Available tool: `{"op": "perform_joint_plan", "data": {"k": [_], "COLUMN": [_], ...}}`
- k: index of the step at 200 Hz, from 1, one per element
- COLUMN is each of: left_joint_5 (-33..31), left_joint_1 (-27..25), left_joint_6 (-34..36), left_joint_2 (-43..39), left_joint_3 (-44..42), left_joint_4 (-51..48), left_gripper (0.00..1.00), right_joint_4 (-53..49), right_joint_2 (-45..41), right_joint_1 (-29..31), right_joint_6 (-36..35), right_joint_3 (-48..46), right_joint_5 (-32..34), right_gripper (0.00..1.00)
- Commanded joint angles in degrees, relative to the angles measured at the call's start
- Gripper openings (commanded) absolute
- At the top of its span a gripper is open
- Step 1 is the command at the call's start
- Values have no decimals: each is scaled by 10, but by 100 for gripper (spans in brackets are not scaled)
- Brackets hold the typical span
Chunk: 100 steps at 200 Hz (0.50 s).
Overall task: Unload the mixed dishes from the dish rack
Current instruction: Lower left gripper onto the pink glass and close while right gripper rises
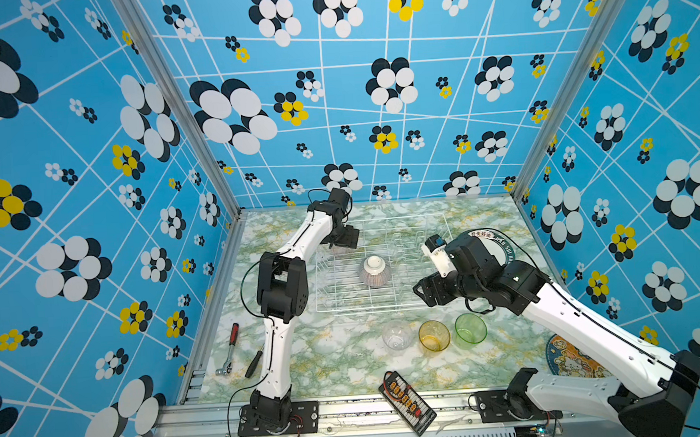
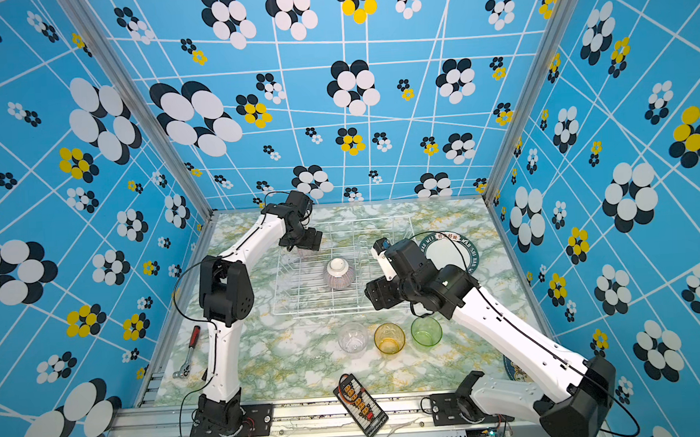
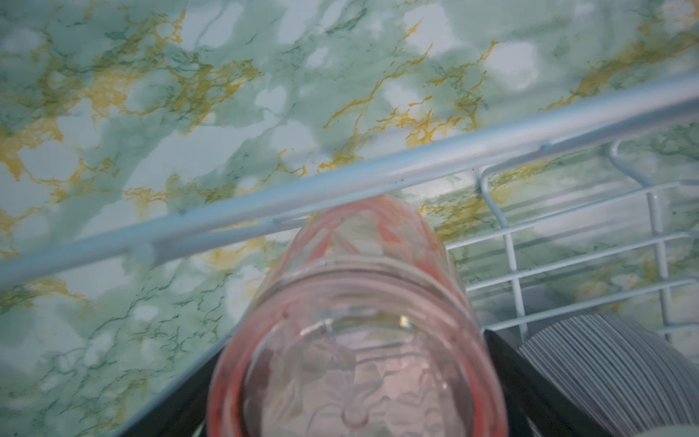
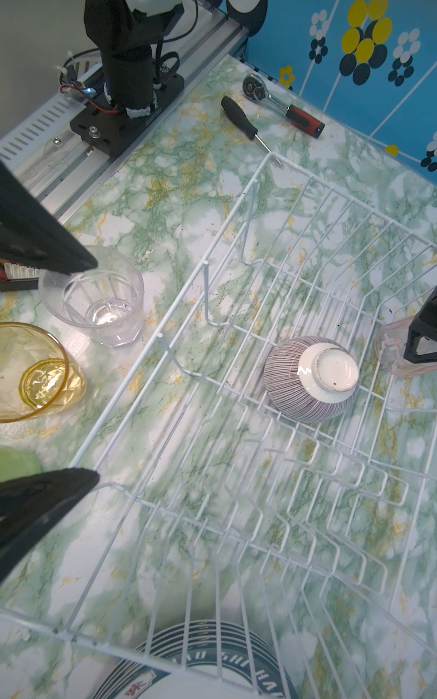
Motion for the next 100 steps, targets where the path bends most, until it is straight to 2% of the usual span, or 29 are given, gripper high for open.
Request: {"op": "perform_joint_plan", "data": {"k": [1,27,56,78,100], "left_joint_5": [-23,-25,-25,-18,-9], "left_joint_1": [-1,0,-1,-1,-1], "left_joint_6": [-6,-7,-7,-6,-5], "left_joint_2": [11,14,20,22,14], "left_joint_3": [4,6,9,10,8], "left_joint_4": [9,12,9,4,-6], "left_gripper": [89,76,73,59,52], "right_joint_4": [18,27,34,35,37], "right_joint_2": [-1,-2,-3,-3,-4], "right_joint_1": [-9,-18,-26,-28,-29], "right_joint_6": [-8,-10,-10,-8,-5], "right_joint_3": [-12,-21,-30,-34,-37], "right_joint_5": [-20,-29,-38,-40,-45], "right_gripper": [83,83,83,83,83]}}
